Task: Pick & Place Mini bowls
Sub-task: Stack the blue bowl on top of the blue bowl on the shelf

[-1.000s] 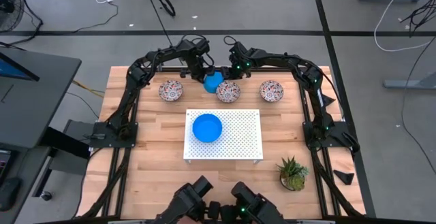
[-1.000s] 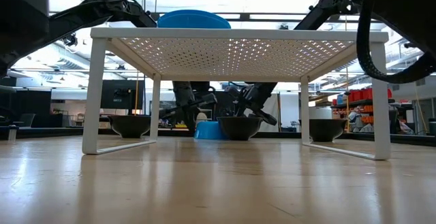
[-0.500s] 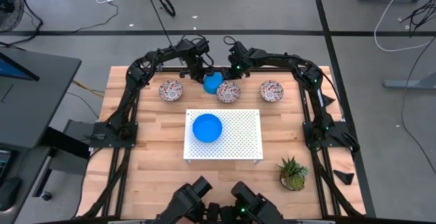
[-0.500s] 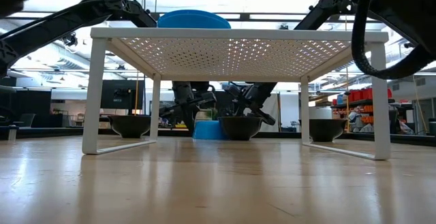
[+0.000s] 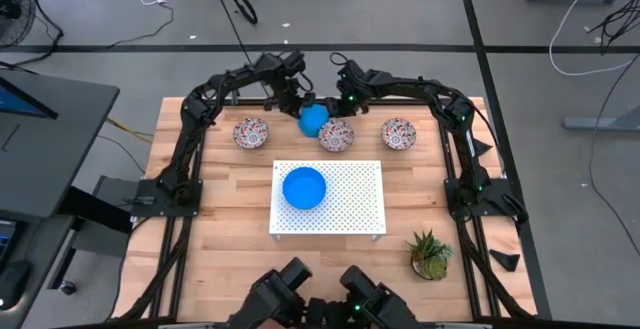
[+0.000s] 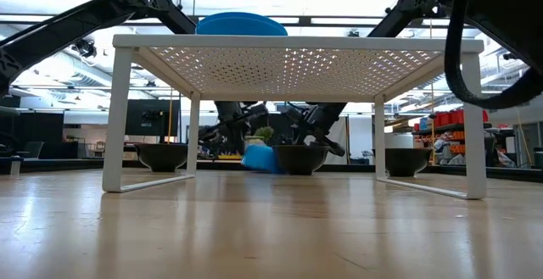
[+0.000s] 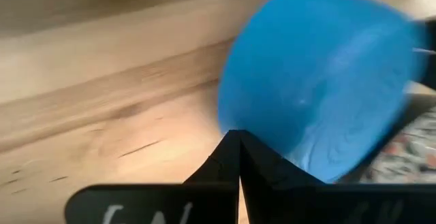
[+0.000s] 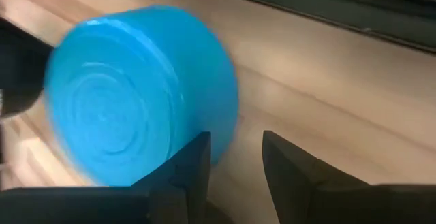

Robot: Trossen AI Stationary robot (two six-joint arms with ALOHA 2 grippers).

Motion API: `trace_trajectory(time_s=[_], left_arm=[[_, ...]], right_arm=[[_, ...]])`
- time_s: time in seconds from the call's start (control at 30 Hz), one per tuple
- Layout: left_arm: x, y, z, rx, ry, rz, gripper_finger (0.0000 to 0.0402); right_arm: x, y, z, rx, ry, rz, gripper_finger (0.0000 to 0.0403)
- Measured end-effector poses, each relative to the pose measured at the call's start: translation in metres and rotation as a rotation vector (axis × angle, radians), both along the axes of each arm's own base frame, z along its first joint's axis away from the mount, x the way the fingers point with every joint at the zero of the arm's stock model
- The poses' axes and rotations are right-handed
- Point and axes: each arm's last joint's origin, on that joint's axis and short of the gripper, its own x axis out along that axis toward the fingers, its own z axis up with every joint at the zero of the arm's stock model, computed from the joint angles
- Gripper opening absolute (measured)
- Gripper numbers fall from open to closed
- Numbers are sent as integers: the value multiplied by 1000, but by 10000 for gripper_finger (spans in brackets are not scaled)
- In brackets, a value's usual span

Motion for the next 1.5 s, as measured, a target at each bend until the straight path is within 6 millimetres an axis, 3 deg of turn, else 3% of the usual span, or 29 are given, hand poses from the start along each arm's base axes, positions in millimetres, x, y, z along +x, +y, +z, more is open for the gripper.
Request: trace_trajectory(time_s=[0.17,0.7,1.07,1.2,1.5], left_arm=[[8,0,16,57,-28,-10,3],[22,-14,19,37,-48,-38,2],[32,1,59,171,-180,-27,2],[38,-2,54,146,-198,-28,2],[37,-2,54,159,-186,-25,2]], right_arm=[[-1,0,0,-10,10,7,139],[-2,-2,0,-17,10,-2,139],[2,3,-2,10,-29,53,138],[10,3,7,-20,-104,74,139],[12,5,5,-41,-87,72,139]])
